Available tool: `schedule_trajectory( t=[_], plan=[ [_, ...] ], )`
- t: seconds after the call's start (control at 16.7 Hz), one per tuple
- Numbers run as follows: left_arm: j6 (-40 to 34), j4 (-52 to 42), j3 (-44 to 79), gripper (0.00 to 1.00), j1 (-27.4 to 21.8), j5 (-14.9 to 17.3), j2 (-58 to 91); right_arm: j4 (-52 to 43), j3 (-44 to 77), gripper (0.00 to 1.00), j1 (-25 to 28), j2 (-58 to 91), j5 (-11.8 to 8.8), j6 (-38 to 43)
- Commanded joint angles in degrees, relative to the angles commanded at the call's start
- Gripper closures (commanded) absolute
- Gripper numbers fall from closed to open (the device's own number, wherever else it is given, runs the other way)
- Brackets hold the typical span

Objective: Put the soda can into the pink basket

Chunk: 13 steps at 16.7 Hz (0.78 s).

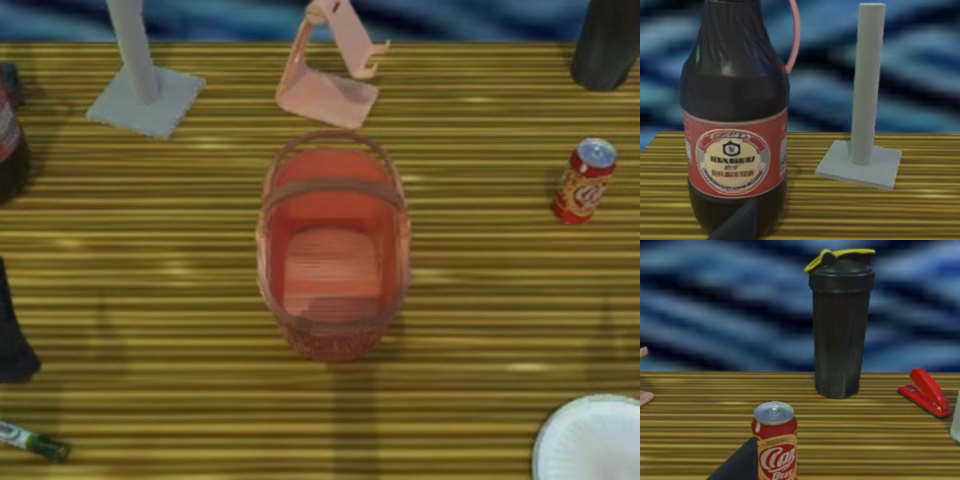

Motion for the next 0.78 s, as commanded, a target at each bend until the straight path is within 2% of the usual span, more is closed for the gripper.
schedule_trajectory(
  t=[0.36, 0.54, 0.78],
  plan=[
    [0.00, 0.00, 0.00, 0.00, 0.00, 0.00, 0.00, -4.08, 5.84, 0.00, 0.69, 5.85, -0.33, -1.88],
    [0.00, 0.00, 0.00, 0.00, 0.00, 0.00, 0.00, -11.02, 16.36, 0.00, 1.50, 16.56, -0.53, -5.07],
    [0.00, 0.00, 0.00, 0.00, 0.00, 0.00, 0.00, -23.87, 36.63, 0.00, 2.56, 38.12, -0.47, -10.92]
  ],
)
